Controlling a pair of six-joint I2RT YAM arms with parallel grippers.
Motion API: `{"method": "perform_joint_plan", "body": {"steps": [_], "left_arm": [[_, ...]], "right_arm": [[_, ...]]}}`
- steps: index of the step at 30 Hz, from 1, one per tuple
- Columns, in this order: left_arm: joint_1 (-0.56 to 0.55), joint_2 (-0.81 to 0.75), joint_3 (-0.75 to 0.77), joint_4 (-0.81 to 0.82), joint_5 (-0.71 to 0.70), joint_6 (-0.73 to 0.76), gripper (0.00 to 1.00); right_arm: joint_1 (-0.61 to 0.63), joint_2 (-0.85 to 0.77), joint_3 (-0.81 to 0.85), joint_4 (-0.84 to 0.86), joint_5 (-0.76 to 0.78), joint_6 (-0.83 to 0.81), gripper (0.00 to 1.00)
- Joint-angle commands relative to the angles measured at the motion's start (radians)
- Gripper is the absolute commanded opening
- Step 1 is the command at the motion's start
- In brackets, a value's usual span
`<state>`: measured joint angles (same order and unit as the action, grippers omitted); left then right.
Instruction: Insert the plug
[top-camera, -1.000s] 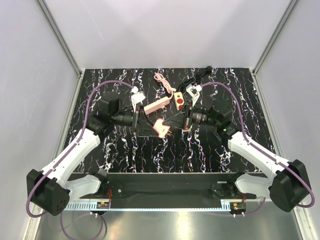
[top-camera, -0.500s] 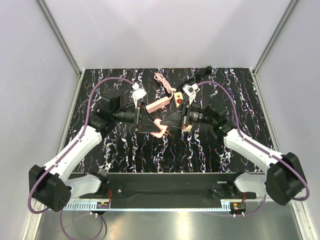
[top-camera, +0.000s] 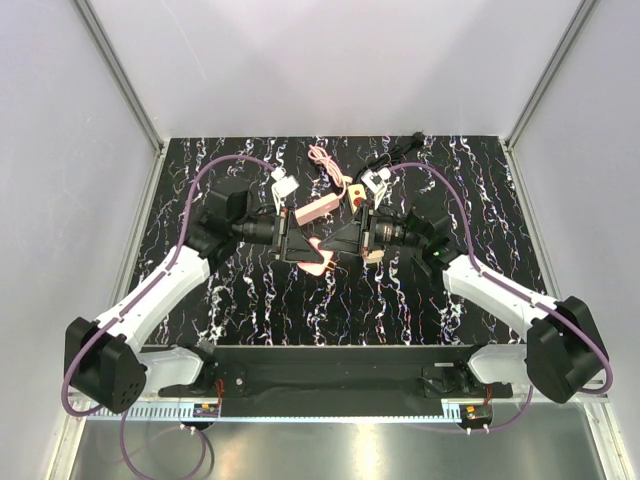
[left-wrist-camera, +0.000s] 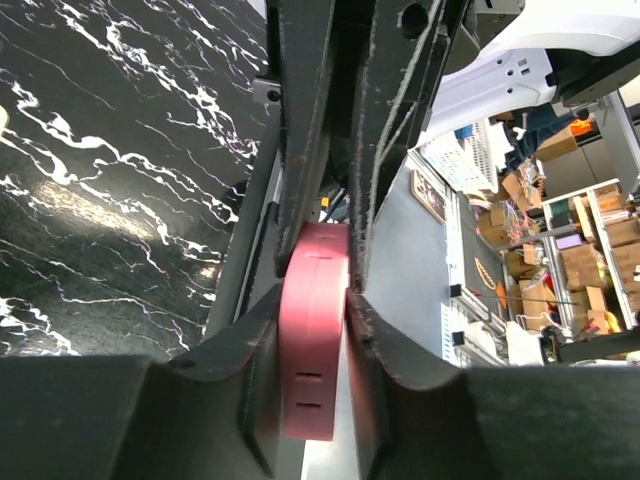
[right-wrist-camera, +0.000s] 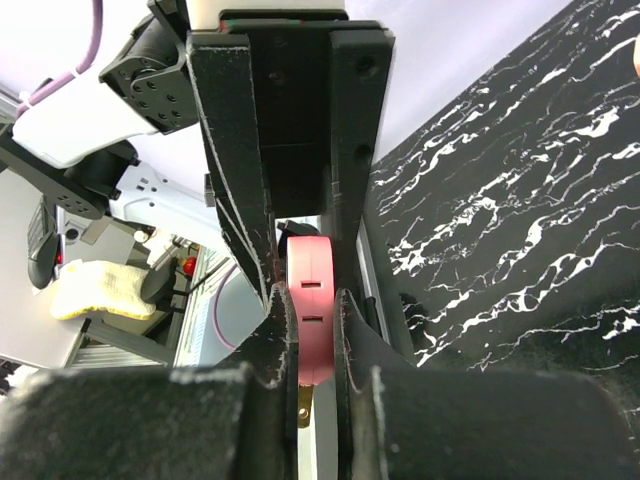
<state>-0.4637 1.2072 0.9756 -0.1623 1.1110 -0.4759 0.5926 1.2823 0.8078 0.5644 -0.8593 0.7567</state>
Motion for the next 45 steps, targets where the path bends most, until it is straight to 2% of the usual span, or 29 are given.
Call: {"method": "perform_joint_plan", "body": {"steps": [1, 3, 7, 8, 9, 13, 14, 17, 20, 22, 23, 25, 27, 28, 32, 35, 38, 42, 45], "left_arm": [[-0.003, 0.018, 0.023, 0.046, -0.008, -0.027, 0.29], [-0.003, 0.028, 0.032, 0.047, -0.001, -0.035, 0.26], [-0.003, 0.046, 0.038, 0.049, 0.036, -0.052, 0.13], [-0.003, 0.049, 0.038, 0.049, 0.041, -0.055, 0.12], [-0.003, 0.051, 0.038, 0.049, 0.047, -0.059, 0.13], [-0.003, 0.060, 0.035, 0.047, 0.055, -0.063, 0.34], [-0.003, 0.058, 0.035, 0.047, 0.056, -0.059, 0.36], [-0.003, 0.057, 0.037, 0.046, 0.058, -0.056, 0.33], [-0.003, 0.063, 0.044, 0.041, 0.061, -0.055, 0.20], [-0.003, 0.068, 0.054, 0.032, 0.052, -0.046, 0.03], [-0.003, 0.068, 0.057, 0.020, 0.047, -0.041, 0.00], [-0.003, 0.071, 0.061, 0.012, 0.036, -0.033, 0.00], [-0.003, 0.077, 0.061, 0.006, 0.033, -0.027, 0.00], [-0.001, 0.078, 0.060, -0.009, 0.024, -0.021, 0.00], [0.014, 0.089, 0.045, -0.071, -0.025, 0.013, 0.00], [0.043, 0.097, 0.032, -0.138, -0.083, 0.052, 0.00], [0.074, 0.098, 0.035, -0.201, -0.146, 0.095, 0.00], [0.102, 0.100, 0.077, -0.319, -0.295, 0.195, 0.00], [0.111, 0.110, 0.107, -0.404, -0.440, 0.236, 0.00]], "right_arm": [[0.004, 0.005, 0.045, 0.063, -0.043, 0.004, 0.00], [0.004, 0.006, 0.045, 0.060, -0.047, 0.004, 0.00], [0.004, 0.014, 0.047, 0.058, -0.052, 0.000, 0.00], [0.004, 0.014, 0.048, 0.058, -0.053, 0.000, 0.00], [0.003, 0.018, 0.050, 0.055, -0.055, 0.000, 0.00], [0.004, 0.026, 0.059, 0.051, -0.060, 0.000, 0.00], [0.004, 0.028, 0.060, 0.049, -0.060, 0.001, 0.00], [0.004, 0.028, 0.062, 0.049, -0.055, 0.000, 0.00], [0.004, 0.026, 0.064, 0.046, -0.055, 0.000, 0.00], [0.004, 0.026, 0.064, 0.045, -0.057, 0.001, 0.00], [0.003, 0.026, 0.064, 0.045, -0.060, 0.000, 0.00], [0.004, 0.029, 0.065, 0.043, -0.063, 0.000, 0.00], [0.003, 0.023, 0.068, 0.008, -0.038, -0.006, 0.08], [0.003, 0.015, 0.074, -0.012, -0.024, -0.014, 0.26], [-0.014, -0.003, 0.117, -0.124, 0.042, -0.019, 0.62], [-0.053, -0.001, 0.146, -0.207, 0.127, 0.024, 0.72], [-0.085, 0.020, 0.168, -0.273, 0.181, 0.004, 0.74], [-0.097, 0.125, 0.279, -0.408, 0.284, -0.112, 0.64], [-0.099, 0.240, 0.388, -0.560, 0.402, -0.198, 0.64]]}}
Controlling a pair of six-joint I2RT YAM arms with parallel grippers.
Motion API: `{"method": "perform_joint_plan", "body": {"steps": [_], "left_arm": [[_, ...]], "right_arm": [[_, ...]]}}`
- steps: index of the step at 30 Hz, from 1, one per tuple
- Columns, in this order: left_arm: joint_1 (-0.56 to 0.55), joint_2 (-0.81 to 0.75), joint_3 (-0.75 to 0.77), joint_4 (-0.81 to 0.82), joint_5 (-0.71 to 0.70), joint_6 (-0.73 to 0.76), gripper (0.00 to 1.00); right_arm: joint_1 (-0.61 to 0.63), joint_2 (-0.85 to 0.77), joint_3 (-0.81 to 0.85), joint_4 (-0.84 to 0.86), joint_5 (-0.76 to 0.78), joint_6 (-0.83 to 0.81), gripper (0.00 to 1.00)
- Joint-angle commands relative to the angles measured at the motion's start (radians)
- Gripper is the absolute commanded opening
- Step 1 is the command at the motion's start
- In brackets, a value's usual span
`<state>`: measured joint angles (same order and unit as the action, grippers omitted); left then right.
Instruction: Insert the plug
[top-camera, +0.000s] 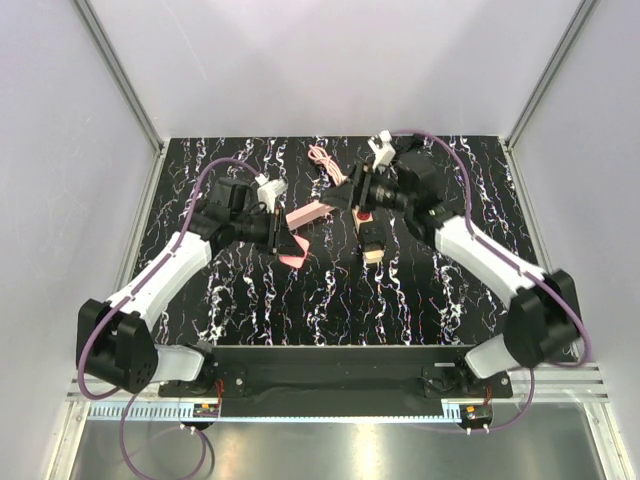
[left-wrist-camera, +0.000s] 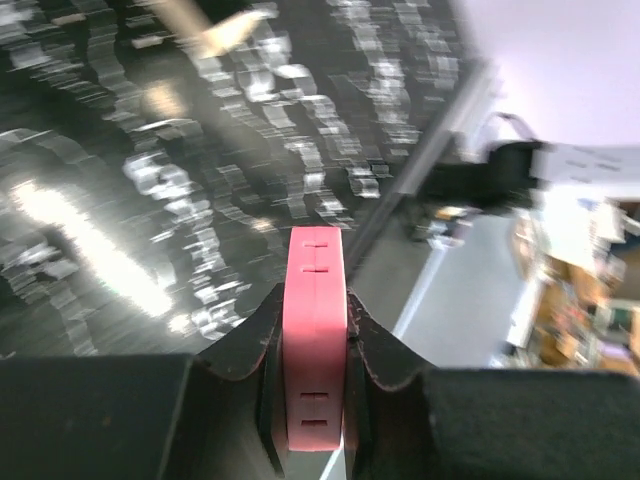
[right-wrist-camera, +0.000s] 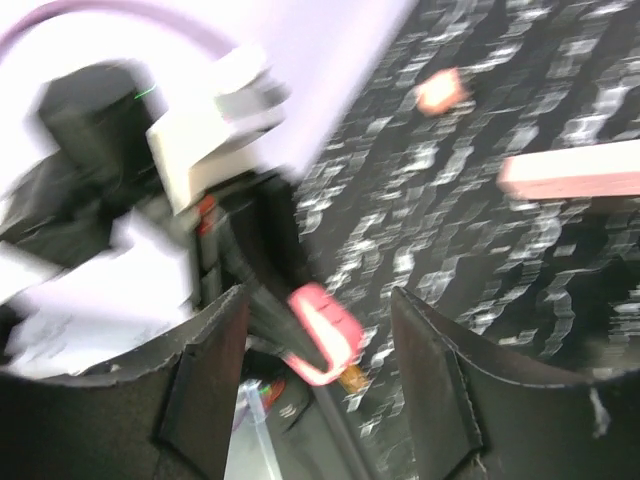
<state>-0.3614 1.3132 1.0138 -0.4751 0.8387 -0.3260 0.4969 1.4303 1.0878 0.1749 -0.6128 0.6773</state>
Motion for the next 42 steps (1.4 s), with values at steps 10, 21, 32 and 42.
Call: {"method": "perform_joint_plan", "body": {"steps": [10, 21, 32, 42], "left_arm": [[0.062, -0.019, 0.114, -0.145, -0.497, 0.113, 0.00], [0.098, -0.114, 0.023, -0.073, -0.595, 0.091, 0.00], [0.098, -0.152, 0.005, -0.057, -0.607, 0.076, 0.00], [0.098, -0.169, -0.011, -0.046, -0.655, 0.064, 0.00]], "right_arm": [[-0.006, 0.513, 0.536, -0.341, 0.458, -0.312, 0.52], [-0.004, 0.665, 0.590, -0.396, 0.165, -1.152, 0.82], [-0.008, 0.766, 0.624, -0.500, 0.074, -1.617, 0.86], [-0.009, 0.950, 0.842, -0.578, 0.021, -1.662, 0.81]]}}
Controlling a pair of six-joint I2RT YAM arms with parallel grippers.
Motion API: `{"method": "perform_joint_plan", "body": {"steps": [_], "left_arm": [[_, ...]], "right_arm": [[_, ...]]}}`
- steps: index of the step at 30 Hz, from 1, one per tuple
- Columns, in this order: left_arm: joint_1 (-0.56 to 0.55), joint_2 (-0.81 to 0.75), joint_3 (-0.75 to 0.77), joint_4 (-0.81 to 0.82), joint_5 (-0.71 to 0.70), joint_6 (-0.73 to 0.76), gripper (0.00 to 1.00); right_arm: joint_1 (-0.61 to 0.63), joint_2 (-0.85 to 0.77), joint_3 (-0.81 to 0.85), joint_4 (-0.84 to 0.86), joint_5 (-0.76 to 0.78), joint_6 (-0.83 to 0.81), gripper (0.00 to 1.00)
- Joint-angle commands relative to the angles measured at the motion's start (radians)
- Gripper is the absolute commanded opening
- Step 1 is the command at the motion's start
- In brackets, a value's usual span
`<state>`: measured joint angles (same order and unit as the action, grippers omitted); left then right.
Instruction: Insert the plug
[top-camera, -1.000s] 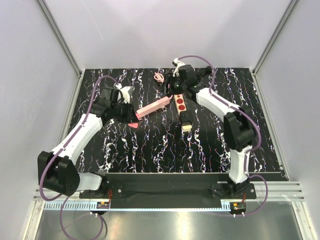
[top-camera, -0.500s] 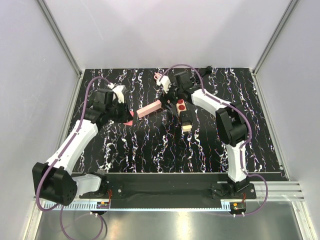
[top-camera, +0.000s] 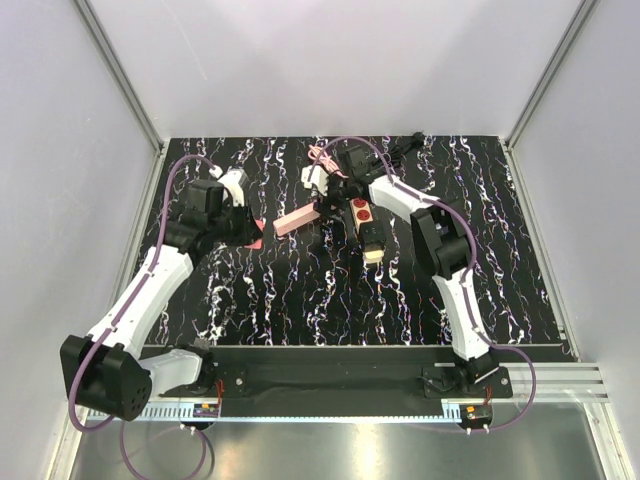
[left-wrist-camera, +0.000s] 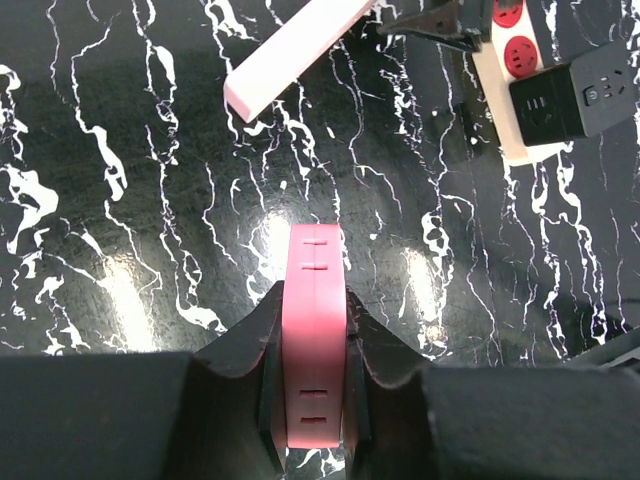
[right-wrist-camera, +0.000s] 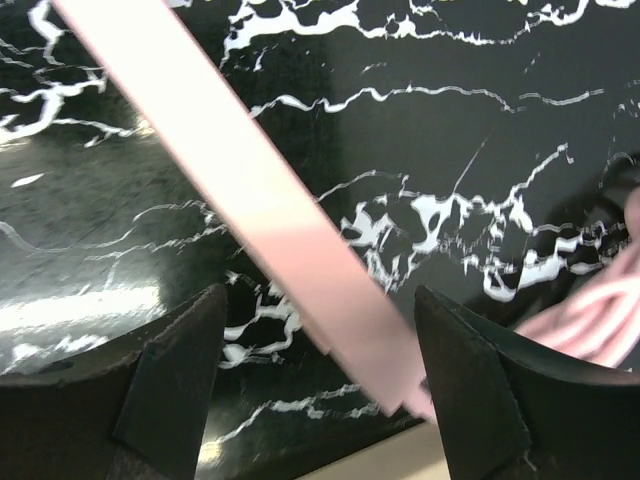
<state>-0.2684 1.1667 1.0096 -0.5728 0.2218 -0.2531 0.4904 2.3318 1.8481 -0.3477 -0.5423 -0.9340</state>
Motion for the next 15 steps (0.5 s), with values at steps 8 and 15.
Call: {"method": "perform_joint_plan", "body": {"steps": [8, 15], "left_arm": [[0.006, -0.030, -0.011, 0.054, -0.062, -0.009, 0.00], [0.026, -0.044, -0.014, 0.051, -0.119, -0.021, 0.00]], "right_arm": [[-0.003, 0.161, 0.265, -0.180, -0.134, -0.031, 0.29], [0.000, 0.182, 0.414, -0.175, -0.238, 0.127, 0.00]]}}
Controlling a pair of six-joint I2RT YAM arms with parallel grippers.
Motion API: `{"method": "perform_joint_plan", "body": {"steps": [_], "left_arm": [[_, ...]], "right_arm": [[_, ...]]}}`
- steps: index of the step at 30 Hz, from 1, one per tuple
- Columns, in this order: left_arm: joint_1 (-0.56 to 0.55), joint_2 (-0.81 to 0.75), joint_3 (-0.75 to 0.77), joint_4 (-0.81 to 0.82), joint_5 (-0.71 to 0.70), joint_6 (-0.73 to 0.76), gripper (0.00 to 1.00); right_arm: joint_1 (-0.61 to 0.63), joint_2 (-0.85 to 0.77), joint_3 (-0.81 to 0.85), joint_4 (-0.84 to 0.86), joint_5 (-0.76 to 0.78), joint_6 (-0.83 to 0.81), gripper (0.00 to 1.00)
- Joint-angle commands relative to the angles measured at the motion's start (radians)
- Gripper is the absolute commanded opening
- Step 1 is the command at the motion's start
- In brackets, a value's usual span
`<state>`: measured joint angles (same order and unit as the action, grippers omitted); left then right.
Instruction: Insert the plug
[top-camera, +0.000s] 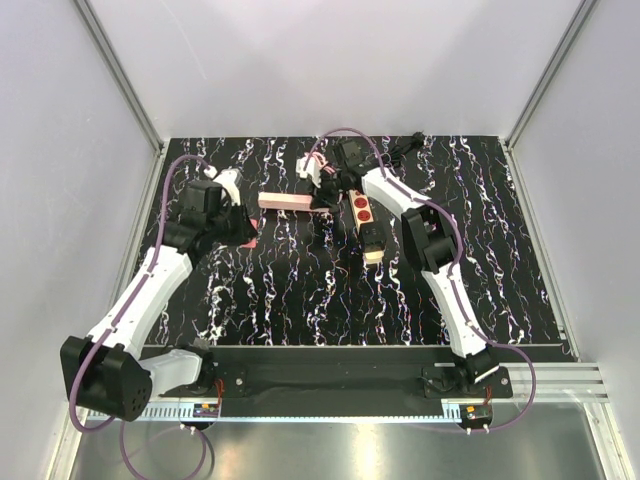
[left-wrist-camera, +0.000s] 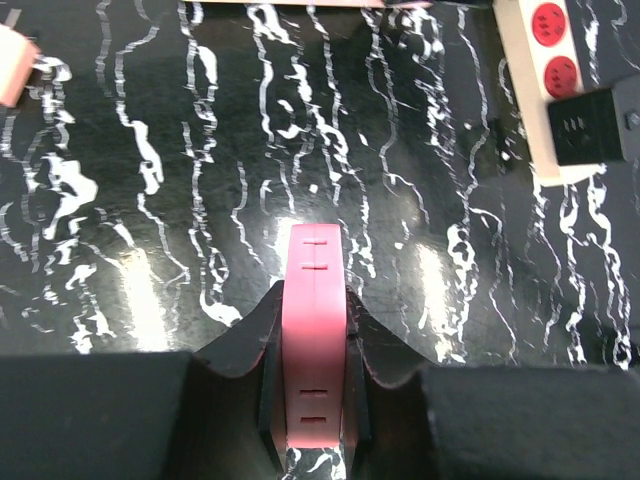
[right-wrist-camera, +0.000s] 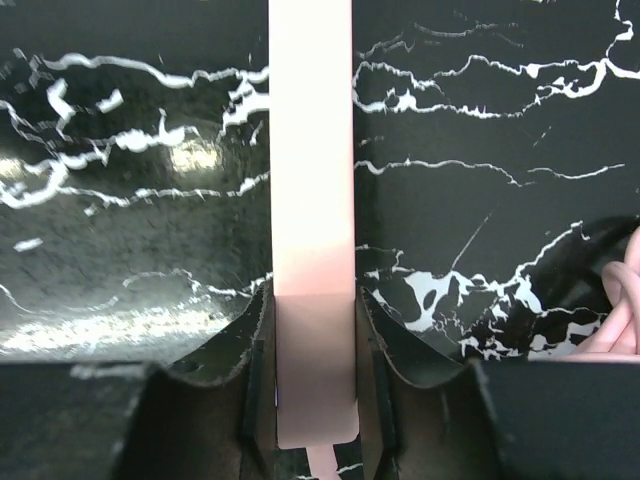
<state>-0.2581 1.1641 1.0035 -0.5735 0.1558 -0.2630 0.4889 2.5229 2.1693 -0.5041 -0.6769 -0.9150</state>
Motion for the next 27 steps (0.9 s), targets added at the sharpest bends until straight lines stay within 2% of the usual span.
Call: {"method": "perform_joint_plan", "body": {"steps": [1, 7, 13, 16, 22, 27], "left_arm": [[0.019, -0.047, -0.008, 0.050, -0.058, -0.012, 0.00], [0.029, -0.061, 0.004, 0.046, -0.082, 0.016, 0.00], [0.045, -0.089, 0.047, 0.024, -0.003, 0.030, 0.00], [0.043, -0.075, 0.078, -0.008, 0.034, 0.095, 0.00], [0.043, 0.002, 0.142, -0.078, -0.114, 0.221, 0.00], [0.043, 0.132, 0.222, -0.078, -0.119, 0.257, 0.00]], "right_arm": [[0.002, -0.012, 0.127, -0.019, -0.140, 0.176, 0.00], [0.013, -0.022, 0.190, 0.004, -0.243, 0.497, 0.00], [0.040, -0.003, 0.167, 0.001, -0.263, 0.761, 0.00], [0.053, -0.015, 0.117, -0.001, -0.312, 0.835, 0.00], [0.074, -0.056, -0.008, -0.010, -0.280, 0.952, 0.00], [0.074, -0.058, -0.078, -0.011, -0.247, 0.998, 0.00]]}}
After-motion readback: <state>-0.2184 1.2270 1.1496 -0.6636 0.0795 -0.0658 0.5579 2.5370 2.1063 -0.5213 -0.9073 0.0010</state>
